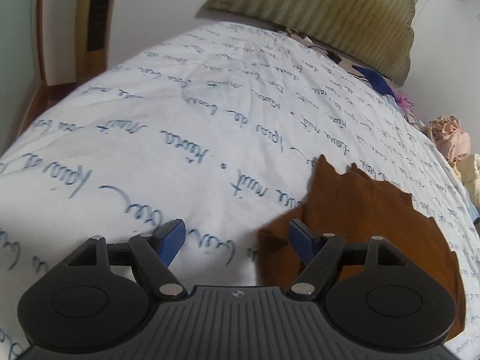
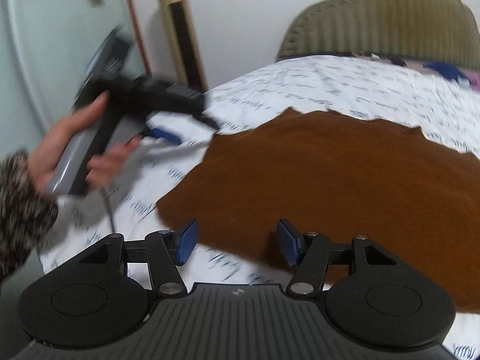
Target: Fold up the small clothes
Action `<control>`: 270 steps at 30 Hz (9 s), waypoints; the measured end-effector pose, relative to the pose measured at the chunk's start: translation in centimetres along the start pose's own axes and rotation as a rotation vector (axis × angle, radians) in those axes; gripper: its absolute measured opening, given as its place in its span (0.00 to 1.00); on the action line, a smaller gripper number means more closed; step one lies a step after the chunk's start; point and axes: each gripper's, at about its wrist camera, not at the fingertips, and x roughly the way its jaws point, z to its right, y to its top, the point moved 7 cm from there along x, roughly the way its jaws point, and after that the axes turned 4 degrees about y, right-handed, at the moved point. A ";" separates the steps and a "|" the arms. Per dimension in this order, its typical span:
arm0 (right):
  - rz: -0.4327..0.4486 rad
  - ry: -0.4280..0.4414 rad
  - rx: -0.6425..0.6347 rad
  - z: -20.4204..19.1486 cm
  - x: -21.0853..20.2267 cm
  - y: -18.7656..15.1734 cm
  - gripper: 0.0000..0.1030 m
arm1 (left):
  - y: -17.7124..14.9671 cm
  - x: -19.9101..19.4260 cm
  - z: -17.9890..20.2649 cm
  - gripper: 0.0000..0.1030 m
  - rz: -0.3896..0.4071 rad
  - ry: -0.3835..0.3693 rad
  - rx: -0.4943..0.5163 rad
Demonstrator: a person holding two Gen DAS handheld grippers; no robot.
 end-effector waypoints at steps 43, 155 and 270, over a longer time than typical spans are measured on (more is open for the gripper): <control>-0.054 -0.342 -0.568 -7.9 6.4 -1.5 0.20 | 1.2 7.7 10.9 0.78 -0.094 -0.101 0.268; 0.307 -0.470 0.474 24.3 -13.9 -8.2 0.07 | -4.1 3.9 38.8 0.10 -0.035 -0.233 0.380; -0.006 0.099 0.716 31.6 -7.6 -6.8 0.56 | -14.0 4.1 29.1 0.94 -0.277 -0.326 0.430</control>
